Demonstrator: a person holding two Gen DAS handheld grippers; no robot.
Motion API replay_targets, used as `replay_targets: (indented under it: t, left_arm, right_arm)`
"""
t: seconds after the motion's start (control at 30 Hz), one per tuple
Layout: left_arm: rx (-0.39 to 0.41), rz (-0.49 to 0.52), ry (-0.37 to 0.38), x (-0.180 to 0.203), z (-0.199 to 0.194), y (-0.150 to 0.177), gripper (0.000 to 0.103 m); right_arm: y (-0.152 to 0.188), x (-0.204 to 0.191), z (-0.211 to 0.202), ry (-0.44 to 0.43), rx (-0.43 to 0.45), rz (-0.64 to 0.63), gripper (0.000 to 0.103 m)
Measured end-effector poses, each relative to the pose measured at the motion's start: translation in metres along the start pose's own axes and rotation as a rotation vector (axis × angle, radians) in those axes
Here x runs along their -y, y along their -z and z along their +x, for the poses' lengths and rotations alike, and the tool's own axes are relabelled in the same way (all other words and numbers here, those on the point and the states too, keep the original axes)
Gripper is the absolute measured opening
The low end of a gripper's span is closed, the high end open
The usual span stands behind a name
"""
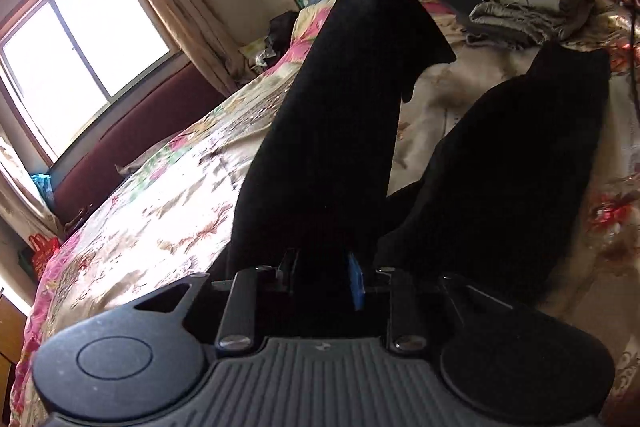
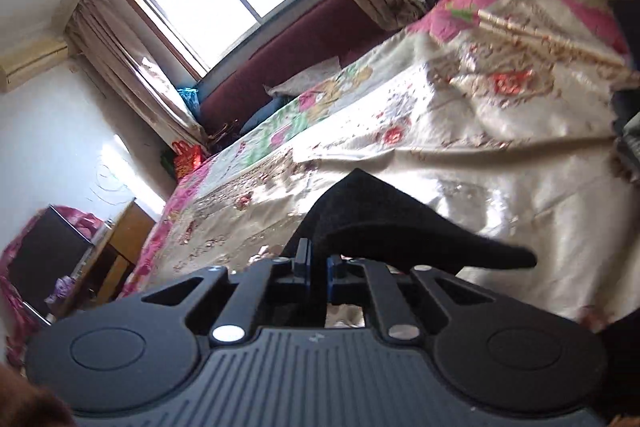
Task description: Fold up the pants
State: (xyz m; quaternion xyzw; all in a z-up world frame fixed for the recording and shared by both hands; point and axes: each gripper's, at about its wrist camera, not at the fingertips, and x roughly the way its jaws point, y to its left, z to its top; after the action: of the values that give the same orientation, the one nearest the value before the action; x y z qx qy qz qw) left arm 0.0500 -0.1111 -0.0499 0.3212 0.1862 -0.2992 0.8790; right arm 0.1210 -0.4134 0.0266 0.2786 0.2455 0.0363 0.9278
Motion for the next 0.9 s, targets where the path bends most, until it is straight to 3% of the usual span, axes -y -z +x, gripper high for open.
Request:
replay_targets:
  t: [0.07, 0.17, 0.27, 0.33, 0.4, 0.5, 0.57, 0.6, 0.67, 0.73, 0.8, 0.9]
  left_arm:
    - [0.027, 0.060, 0.011, 0.017, -0.002, 0.008, 0.048]
    - [-0.013, 0.149, 0.048, 0.042, 0.005, 0.020, 0.049]
    - [-0.005, 0.199, 0.024, 0.057, 0.001, 0.020, 0.049]
    - [-0.009, 0.199, 0.016, 0.060, 0.001, 0.013, 0.050]
    - [-0.031, 0.180, 0.023, 0.062, 0.004, 0.002, 0.050]
    - [-0.027, 0.211, 0.012, 0.067, 0.007, -0.008, 0.051]
    - [-0.045, 0.224, 0.019, 0.071, 0.014, -0.014, 0.051]
    - [-0.054, 0.221, 0.029, 0.071, 0.018, -0.016, 0.051]
    - [-0.066, 0.223, 0.024, 0.070, 0.026, -0.020, 0.051]
    - [-0.056, 0.205, 0.017, 0.067, 0.023, -0.023, 0.051]
    - [-0.020, 0.182, 0.010, 0.064, 0.016, -0.031, 0.051]
    - [0.027, 0.144, 0.045, 0.058, -0.005, -0.033, 0.051]
  right_arm:
    - [0.028, -0.002, -0.029, 0.056, 0.042, -0.055, 0.008]
    - [0.068, 0.034, -0.029, 0.091, 0.033, 0.024, 0.016]
    - [0.092, 0.075, -0.020, 0.094, 0.077, 0.133, 0.020]
    - [0.096, 0.099, -0.015, 0.046, 0.100, 0.272, 0.033]
    - [0.096, 0.122, -0.006, -0.011, 0.136, 0.429, 0.036]
    - [0.091, 0.151, 0.011, -0.141, 0.172, 0.649, 0.037]
    - [0.078, 0.160, 0.027, -0.218, 0.140, 0.724, 0.030]
    - [0.070, 0.159, 0.031, -0.218, 0.132, 0.722, 0.013]
    - [0.049, 0.149, 0.025, -0.238, 0.160, 0.654, 0.008]
    - [0.027, 0.131, 0.004, -0.245, 0.199, 0.538, 0.006]
    - [0.012, 0.101, -0.029, -0.213, 0.257, 0.341, 0.006]
    - [0.026, 0.072, -0.081, -0.141, 0.304, 0.154, 0.006]
